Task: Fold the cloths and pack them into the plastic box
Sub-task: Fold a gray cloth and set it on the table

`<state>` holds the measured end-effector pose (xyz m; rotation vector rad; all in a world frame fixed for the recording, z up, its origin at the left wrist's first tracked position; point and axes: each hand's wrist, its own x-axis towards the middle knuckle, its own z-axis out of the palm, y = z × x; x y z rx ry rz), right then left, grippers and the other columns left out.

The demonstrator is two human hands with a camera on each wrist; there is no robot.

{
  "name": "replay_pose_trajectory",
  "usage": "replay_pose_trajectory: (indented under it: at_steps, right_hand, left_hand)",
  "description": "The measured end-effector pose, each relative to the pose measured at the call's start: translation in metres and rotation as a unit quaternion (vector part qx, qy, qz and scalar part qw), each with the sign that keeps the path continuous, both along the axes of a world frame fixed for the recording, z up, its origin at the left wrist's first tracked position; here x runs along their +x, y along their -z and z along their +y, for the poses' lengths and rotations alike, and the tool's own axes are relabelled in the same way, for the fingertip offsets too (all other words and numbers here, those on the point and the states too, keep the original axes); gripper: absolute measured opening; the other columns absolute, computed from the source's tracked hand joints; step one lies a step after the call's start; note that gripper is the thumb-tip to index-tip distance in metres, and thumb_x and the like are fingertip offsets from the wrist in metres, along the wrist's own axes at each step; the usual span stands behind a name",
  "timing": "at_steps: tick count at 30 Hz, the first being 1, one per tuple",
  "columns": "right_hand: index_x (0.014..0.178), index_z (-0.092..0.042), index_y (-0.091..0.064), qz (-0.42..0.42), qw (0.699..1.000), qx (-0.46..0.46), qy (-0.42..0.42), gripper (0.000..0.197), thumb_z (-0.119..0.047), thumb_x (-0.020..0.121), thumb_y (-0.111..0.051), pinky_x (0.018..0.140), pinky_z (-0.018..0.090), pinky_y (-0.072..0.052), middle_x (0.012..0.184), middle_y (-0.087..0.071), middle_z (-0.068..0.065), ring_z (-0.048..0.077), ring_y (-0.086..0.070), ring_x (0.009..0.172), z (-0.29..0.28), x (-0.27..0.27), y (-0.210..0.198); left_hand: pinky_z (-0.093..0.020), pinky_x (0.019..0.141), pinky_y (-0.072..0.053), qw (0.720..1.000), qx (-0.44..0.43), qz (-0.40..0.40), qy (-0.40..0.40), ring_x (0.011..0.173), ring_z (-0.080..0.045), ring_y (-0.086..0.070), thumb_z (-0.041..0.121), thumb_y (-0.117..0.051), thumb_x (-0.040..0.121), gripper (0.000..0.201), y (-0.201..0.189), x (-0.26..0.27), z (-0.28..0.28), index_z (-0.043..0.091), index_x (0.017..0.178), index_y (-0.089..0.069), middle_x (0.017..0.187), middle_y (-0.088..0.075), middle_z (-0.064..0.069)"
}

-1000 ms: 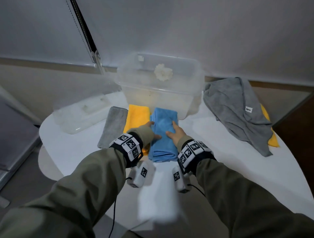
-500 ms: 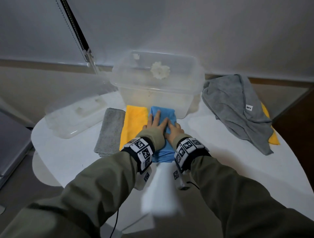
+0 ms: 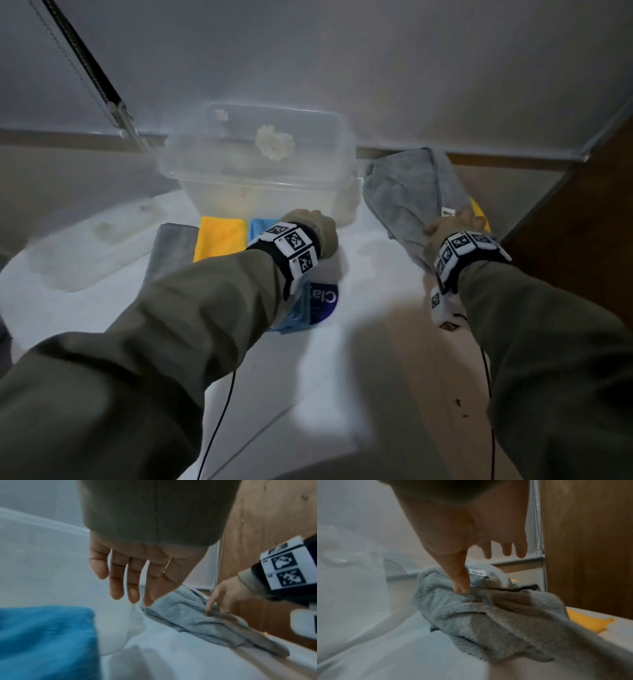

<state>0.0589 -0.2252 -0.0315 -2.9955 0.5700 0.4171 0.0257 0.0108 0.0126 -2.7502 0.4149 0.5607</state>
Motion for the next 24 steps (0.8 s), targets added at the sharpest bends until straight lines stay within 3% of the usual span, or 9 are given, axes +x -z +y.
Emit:
replay_pose_trajectory:
  at_steps: [3,7,9,11,13,16,21,23,24]
  right_hand:
    - [0.138,-0.013,-0.043,0.069,0.995,0.022,-0.065,0.041,-0.025,0.098,-0.043,0.108,0.038,-0.027,0.15,-0.029,0.012,0.032,-0.029,0.137,-0.016,-0.005,0.001]
    - [0.121,-0.001,-0.057,-0.017,0.99,0.123,-0.064,0.033,-0.016,0.094,-0.048,0.099,0.037,-0.04,0.128,-0.056,0.019,0.034,-0.052,0.118,-0.019,-0.011,0.002]
    - [0.09,-0.01,-0.067,-0.084,0.978,0.181,-0.054,0.015,-0.018,0.087,-0.054,0.088,0.034,-0.048,0.102,-0.064,0.016,0.031,-0.058,0.097,-0.015,-0.013,-0.011]
    - [0.065,-0.022,-0.053,-0.132,0.957,0.245,-0.084,0.018,-0.012,0.078,-0.06,0.075,0.027,-0.045,0.085,-0.059,0.005,0.024,-0.054,0.081,-0.013,-0.017,-0.024]
    - [0.06,-0.026,-0.046,-0.147,0.928,0.315,-0.131,0.03,-0.004,0.075,-0.06,0.068,0.026,-0.041,0.076,-0.055,0.004,0.021,-0.051,0.072,-0.011,-0.025,-0.037]
    - [0.06,-0.028,-0.051,-0.196,0.874,0.413,-0.166,0.04,0.01,0.071,-0.054,0.066,0.028,-0.044,0.075,-0.059,0.005,0.02,-0.052,0.071,-0.011,-0.036,-0.06]
    - [0.059,-0.026,-0.056,-0.285,0.791,0.517,-0.16,0.023,-0.003,0.06,-0.054,0.071,0.016,-0.045,0.072,-0.059,-0.008,0.009,-0.055,0.075,-0.014,-0.041,-0.101]
    - [0.06,-0.023,-0.057,-0.303,0.775,0.534,-0.149,0.023,0.0,0.065,-0.057,0.066,0.015,-0.046,0.069,-0.058,-0.006,0.008,-0.054,0.07,-0.014,-0.043,-0.115]
    - [0.06,-0.022,-0.057,-0.314,0.772,0.533,-0.143,0.028,0.004,0.069,-0.058,0.064,0.016,-0.046,0.066,-0.058,-0.006,0.007,-0.053,0.067,-0.013,-0.044,-0.122]
  left_hand:
    - [-0.035,0.096,-0.037,0.998,-0.051,0.032,-0.004,0.119,-0.026,-0.052,0.022,-0.043,0.091,0.036,-0.001,0.009,-0.035,0.015,0.126,-0.05,0.131,-0.052,-0.007]
    - [-0.039,0.099,-0.037,0.984,-0.168,0.045,-0.049,0.124,-0.03,-0.046,0.027,-0.045,0.092,0.051,0.008,0.014,-0.072,0.022,0.14,-0.03,0.143,-0.038,-0.005]
    - [-0.04,0.1,-0.037,0.964,-0.256,0.028,-0.064,0.127,-0.032,-0.043,0.021,-0.054,0.088,0.07,0.012,0.016,-0.087,0.024,0.146,-0.015,0.147,-0.028,-0.008]
    - [-0.04,0.103,-0.035,0.945,-0.322,-0.003,-0.061,0.131,-0.034,-0.036,0.014,-0.062,0.083,0.089,0.013,0.016,-0.1,0.026,0.148,-0.003,0.149,-0.019,-0.012]
    - [-0.04,0.107,-0.032,0.94,-0.337,-0.027,-0.055,0.136,-0.036,-0.025,0.012,-0.065,0.079,0.095,0.01,0.017,-0.111,0.032,0.147,-0.002,0.153,-0.007,-0.013]
    - [-0.044,0.113,-0.023,0.946,-0.319,-0.032,-0.046,0.142,-0.033,-0.006,0.021,-0.07,0.074,0.084,-0.002,0.021,-0.117,0.034,0.143,-0.024,0.155,0.002,-0.01]
    - [-0.05,0.116,-0.008,0.932,-0.35,-0.095,-0.012,0.143,-0.018,-0.013,0.053,-0.058,0.063,0.073,-0.029,0.017,-0.103,0.031,0.132,-0.047,0.151,-0.026,0.005]
    - [-0.049,0.115,-0.01,0.913,-0.393,-0.105,-0.015,0.134,-0.014,-0.034,0.056,-0.058,0.058,0.072,-0.044,0.011,-0.097,0.029,0.125,-0.054,0.136,-0.049,0.005]
    - [-0.045,0.114,-0.018,0.901,-0.422,-0.1,-0.025,0.122,-0.015,-0.047,0.056,-0.067,0.059,0.066,-0.051,0.008,-0.093,0.026,0.118,-0.057,0.121,-0.058,0.004]
